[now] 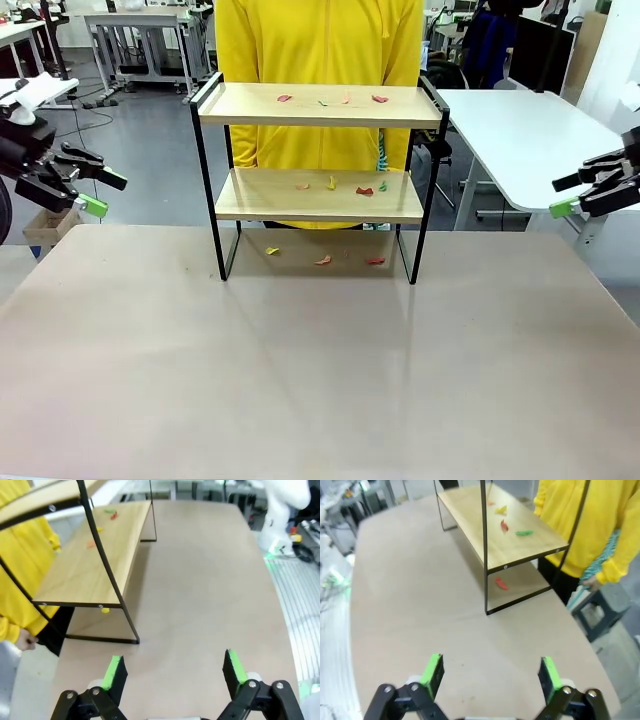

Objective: Clean the shelf.
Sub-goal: Pick up the Duster handed by the human.

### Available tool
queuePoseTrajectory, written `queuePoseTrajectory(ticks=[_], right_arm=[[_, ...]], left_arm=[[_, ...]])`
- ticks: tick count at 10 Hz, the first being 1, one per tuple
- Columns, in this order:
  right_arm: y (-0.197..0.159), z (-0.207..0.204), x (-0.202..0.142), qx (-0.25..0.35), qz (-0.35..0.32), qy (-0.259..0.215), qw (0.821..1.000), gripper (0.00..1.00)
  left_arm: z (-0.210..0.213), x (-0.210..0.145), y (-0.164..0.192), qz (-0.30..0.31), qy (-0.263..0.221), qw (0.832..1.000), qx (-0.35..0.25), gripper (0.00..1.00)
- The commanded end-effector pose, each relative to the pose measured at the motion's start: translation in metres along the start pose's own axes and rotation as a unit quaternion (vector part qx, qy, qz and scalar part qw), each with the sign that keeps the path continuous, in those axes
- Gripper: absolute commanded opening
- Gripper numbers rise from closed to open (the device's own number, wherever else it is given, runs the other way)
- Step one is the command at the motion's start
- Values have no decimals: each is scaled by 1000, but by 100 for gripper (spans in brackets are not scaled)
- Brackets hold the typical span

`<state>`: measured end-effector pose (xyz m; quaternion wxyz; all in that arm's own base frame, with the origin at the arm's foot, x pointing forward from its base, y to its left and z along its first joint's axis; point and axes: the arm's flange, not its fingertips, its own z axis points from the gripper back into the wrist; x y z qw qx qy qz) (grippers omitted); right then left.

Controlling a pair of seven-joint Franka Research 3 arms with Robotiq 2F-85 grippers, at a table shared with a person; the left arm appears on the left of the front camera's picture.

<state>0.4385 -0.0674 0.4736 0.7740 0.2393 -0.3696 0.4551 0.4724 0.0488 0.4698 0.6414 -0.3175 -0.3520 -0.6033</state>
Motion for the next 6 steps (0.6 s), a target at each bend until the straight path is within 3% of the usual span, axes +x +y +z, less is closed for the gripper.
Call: queuePoseTrajectory(ticks=[1,4,6], right_arm=[[7,4,9,-8,11,8,1000,100],[6,1,8,-7,7,19,1000,100],[-96,-6,8,34,-4,-44,998,100]], left_arm=[[9,15,-6,1,13,1000,11,100],[7,11,-3,-5,10,1000,9,100],[22,-19,80,17,-65,998,5,100]])
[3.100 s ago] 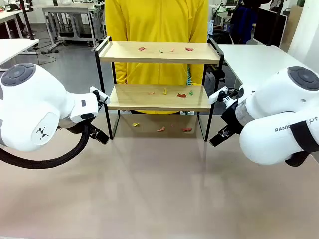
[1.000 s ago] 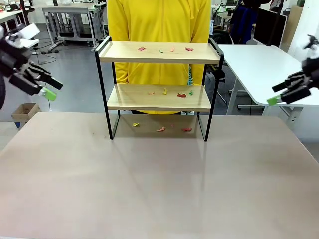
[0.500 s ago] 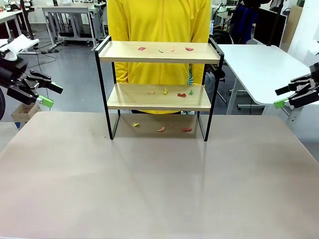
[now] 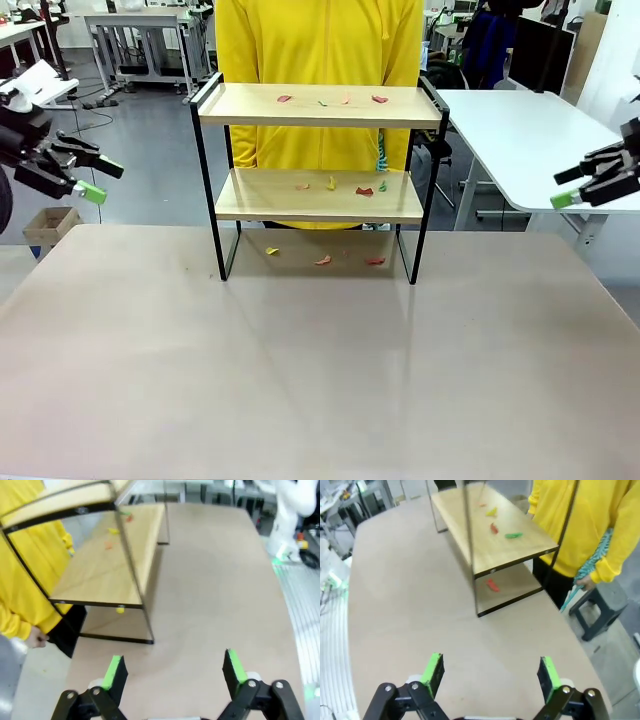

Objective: Clean the shelf.
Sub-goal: Pick up the Duster handed by the human.

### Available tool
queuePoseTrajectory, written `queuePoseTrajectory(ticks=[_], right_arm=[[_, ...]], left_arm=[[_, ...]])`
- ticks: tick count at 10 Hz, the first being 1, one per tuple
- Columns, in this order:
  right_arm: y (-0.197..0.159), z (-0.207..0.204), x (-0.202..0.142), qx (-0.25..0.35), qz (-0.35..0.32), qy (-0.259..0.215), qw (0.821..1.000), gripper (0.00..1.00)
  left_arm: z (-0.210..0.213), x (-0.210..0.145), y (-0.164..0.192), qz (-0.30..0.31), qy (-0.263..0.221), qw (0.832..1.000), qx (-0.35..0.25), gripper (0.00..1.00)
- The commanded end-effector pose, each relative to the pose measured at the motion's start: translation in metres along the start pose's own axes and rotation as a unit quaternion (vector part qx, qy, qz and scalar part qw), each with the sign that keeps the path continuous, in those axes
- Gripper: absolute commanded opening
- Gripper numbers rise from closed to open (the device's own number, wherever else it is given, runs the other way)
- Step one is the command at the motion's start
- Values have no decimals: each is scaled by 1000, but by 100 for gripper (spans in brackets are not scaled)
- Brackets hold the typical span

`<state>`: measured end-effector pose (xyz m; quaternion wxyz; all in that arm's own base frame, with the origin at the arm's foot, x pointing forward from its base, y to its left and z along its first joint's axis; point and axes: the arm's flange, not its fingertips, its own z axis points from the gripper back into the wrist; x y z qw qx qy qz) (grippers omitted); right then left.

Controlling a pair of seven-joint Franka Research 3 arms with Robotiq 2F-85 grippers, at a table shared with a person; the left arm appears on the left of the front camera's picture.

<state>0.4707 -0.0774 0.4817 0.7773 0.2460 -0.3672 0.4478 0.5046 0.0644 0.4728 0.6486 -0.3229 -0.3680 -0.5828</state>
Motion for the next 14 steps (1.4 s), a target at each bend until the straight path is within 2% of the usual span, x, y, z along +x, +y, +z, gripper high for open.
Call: queuePoseTrajectory(ticks=[1,3,5,7,9,10,14], right_arm=[[-97,-12,-15,42,19,-85,995,100],[-137,-19,-48,38,50,-150,987,100],[-153,-25,-83,65,86,-206,973,100],[-151,-31,-106,78,98,-243,962,100],[-151,-33,-117,90,106,-249,958,100],[-151,-35,-118,102,104,-252,957,100],[-147,-39,-117,124,107,-237,958,100]], left_arm=[[13,-32,71,-14,-83,996,-21,100],[17,-74,101,-55,-145,988,-25,100],[14,-109,112,-86,-201,976,-21,100],[12,-128,105,-117,-237,964,-10,100],[4,-141,106,-152,-276,949,-1,100],[3,-144,107,-141,-293,946,-8,100],[6,-136,103,-75,-295,952,-19,100]])
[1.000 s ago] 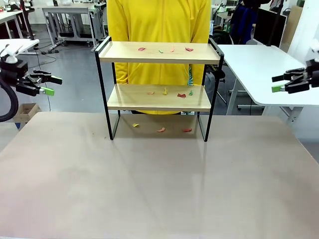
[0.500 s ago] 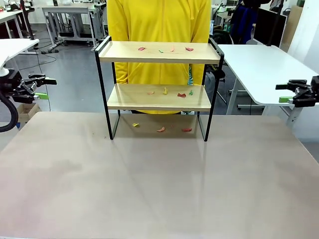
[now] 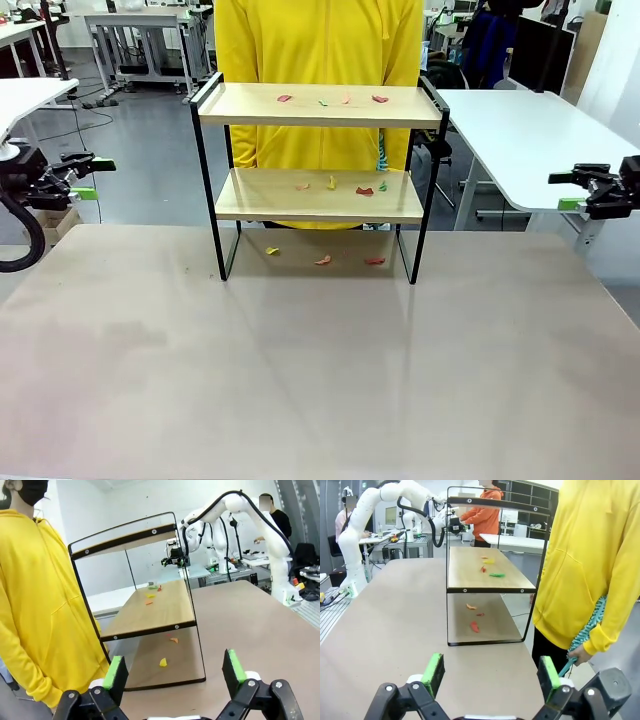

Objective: Clean the shelf.
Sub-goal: Pick up the Duster handed by the human.

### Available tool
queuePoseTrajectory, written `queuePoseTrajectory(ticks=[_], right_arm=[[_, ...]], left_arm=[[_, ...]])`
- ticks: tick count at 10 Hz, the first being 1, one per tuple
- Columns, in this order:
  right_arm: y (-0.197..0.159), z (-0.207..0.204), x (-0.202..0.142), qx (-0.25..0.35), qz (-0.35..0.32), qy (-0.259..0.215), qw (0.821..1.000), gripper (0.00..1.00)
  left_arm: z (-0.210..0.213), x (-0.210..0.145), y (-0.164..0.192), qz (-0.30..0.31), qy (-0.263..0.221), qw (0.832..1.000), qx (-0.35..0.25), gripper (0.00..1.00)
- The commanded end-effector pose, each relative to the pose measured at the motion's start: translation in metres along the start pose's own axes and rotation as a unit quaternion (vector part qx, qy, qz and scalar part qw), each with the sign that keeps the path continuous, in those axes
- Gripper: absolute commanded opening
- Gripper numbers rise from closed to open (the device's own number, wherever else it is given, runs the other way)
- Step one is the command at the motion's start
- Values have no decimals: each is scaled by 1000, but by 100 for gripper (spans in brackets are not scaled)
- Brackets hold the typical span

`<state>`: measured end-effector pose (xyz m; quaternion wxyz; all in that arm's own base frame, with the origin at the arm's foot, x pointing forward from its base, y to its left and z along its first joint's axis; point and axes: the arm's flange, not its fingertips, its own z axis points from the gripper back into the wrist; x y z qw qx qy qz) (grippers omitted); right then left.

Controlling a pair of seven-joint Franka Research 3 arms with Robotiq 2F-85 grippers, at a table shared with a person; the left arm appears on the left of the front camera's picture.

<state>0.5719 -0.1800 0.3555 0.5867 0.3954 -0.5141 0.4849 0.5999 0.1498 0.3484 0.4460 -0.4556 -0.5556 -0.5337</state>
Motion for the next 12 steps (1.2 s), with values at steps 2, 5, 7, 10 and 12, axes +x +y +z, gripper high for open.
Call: queuePoseTrajectory(ticks=[2,5,7,10,12], right_arm=[[1,3,9,20,2,11,1000,100],[4,6,18,23,-13,27,999,100],[3,6,19,24,-19,40,999,100],[4,5,12,21,-3,27,999,100],[4,5,12,21,-3,27,999,100]], left_arm=[[2,15,2,46,1,999,8,100],[11,10,5,86,-8,996,0,100],[11,11,3,95,-4,995,0,100],[8,5,0,85,1,996,4,100],[8,5,0,85,1,996,4,100]])
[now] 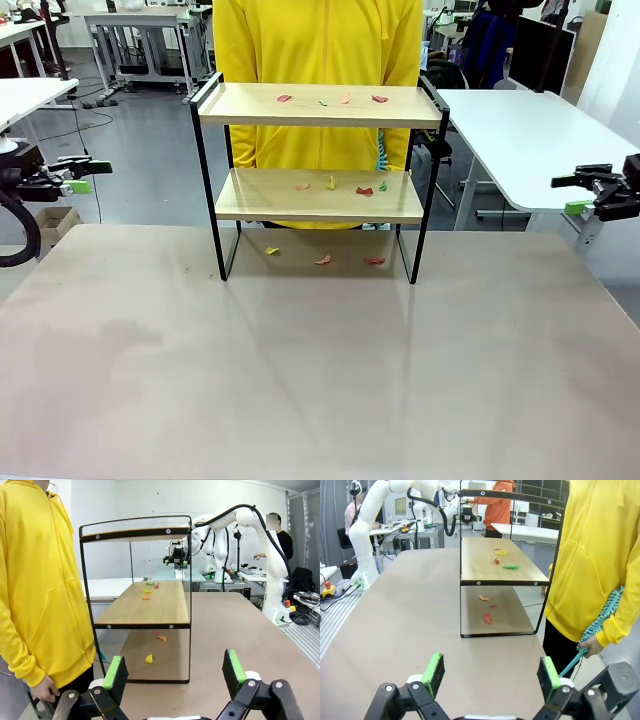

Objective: Clean the shelf.
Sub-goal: Pick up the Duster handed by the human.

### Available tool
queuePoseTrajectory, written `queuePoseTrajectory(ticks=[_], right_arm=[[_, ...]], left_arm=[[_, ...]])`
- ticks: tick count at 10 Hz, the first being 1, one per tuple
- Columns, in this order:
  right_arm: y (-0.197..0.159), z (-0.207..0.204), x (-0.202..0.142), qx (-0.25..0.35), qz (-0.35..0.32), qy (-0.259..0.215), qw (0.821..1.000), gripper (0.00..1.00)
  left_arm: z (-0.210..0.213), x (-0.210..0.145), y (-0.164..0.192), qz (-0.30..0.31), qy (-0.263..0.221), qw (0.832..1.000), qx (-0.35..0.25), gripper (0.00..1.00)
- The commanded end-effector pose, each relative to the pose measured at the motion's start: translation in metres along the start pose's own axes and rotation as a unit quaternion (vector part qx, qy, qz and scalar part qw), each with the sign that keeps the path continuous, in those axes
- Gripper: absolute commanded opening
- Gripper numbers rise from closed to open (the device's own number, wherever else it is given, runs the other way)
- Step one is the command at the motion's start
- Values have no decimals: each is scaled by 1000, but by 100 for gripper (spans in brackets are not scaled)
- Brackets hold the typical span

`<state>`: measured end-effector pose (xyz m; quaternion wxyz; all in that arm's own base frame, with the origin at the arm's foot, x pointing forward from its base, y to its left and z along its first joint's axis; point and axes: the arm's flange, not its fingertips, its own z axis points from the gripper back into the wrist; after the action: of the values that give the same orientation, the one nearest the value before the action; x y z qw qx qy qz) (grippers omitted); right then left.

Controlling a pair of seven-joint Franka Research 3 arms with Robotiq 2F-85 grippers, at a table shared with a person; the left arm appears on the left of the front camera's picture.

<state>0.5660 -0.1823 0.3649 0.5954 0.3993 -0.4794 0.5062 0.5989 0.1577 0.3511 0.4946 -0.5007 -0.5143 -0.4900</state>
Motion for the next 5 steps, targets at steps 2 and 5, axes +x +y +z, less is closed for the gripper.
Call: queuePoseTrajectory(ticks=[2,5], right_arm=[[-1,0,3,-6,4,-4,1000,100],[-1,0,3,-6,4,-4,1000,100]], left_arm=[[0,2,0,-5,0,1000,0,100],[0,2,0,-5,0,1000,0,100]])
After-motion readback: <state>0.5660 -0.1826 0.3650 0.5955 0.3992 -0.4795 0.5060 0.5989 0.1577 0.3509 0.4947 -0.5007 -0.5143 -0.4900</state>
